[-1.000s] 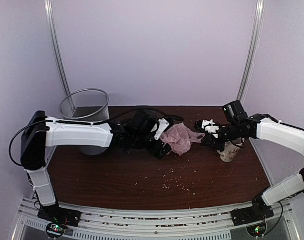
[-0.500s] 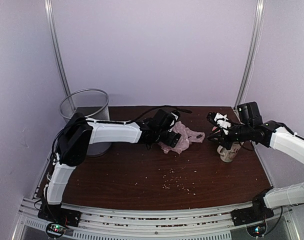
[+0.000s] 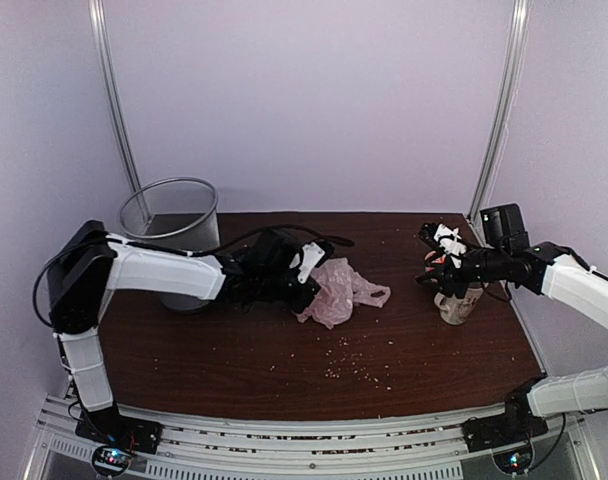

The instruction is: Put the trash bags into the trash bin

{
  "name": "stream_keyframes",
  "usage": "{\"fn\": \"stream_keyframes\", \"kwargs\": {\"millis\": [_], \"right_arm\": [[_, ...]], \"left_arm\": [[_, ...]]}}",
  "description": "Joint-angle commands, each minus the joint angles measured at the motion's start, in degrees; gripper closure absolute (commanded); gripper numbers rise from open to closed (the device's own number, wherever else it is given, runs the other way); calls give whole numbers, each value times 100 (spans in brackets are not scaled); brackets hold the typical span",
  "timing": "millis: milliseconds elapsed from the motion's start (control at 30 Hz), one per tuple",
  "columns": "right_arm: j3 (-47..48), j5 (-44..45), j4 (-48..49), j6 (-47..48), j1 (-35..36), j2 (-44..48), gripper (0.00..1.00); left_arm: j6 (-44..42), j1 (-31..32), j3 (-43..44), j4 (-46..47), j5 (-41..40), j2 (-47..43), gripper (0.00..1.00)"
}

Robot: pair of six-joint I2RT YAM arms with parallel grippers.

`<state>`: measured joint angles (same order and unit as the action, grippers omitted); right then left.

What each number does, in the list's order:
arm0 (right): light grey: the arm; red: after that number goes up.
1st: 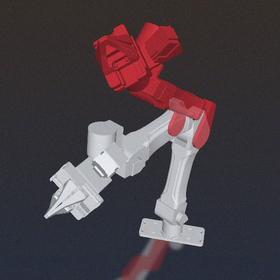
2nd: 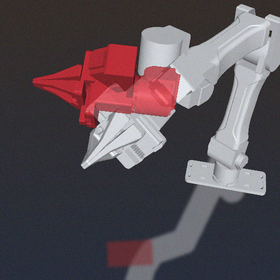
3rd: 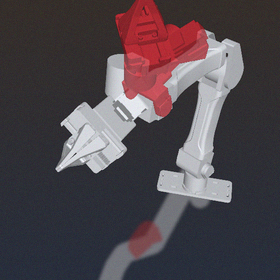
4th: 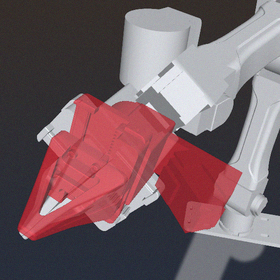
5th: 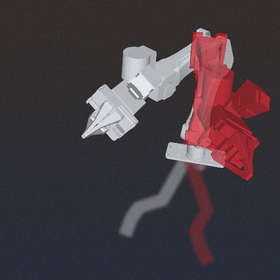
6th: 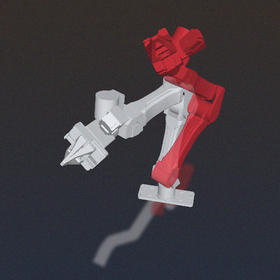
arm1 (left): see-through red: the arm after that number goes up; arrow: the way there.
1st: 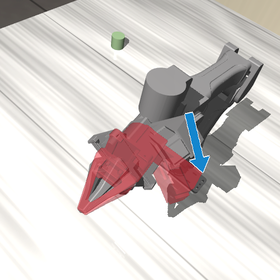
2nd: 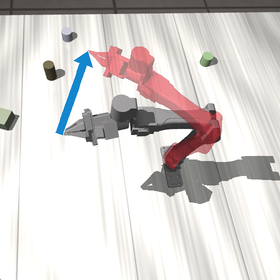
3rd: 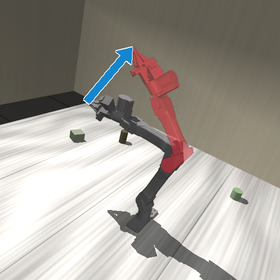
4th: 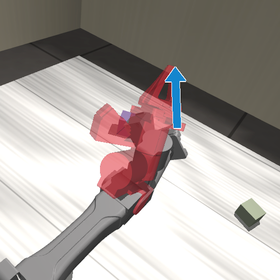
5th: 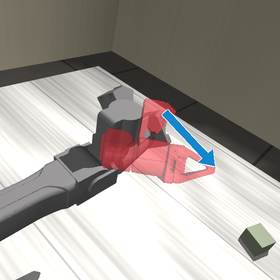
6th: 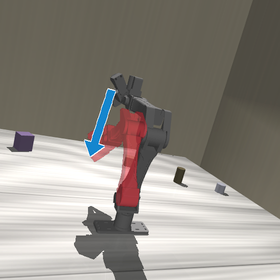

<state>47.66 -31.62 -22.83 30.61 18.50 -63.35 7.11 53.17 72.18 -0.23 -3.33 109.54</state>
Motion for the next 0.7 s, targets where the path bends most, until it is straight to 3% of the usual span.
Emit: {"fn": "stream_keyframes", "kwargs": {"millis": [0,100,233,433,667], "right_arm": [[-18,-783,-284,357,38,174,38],[53,-1057,-568,677,259,217,32],[25,-1073,-690,1047,861,550,31],[-252,270,-274,1160,2351,553,29],[-357,1112,696,999,2984,92,27]], "left_arm": [[34,32,-1040,1057,1092,-1423,100],[296,46,-1568,1145,1591,-2150,100],[723,45,-1941,975,1588,-2948,100],[1503,45,-1931,515,1176,-3815,100],[2416,10,-1618,27,1326,-3984,100]]}}
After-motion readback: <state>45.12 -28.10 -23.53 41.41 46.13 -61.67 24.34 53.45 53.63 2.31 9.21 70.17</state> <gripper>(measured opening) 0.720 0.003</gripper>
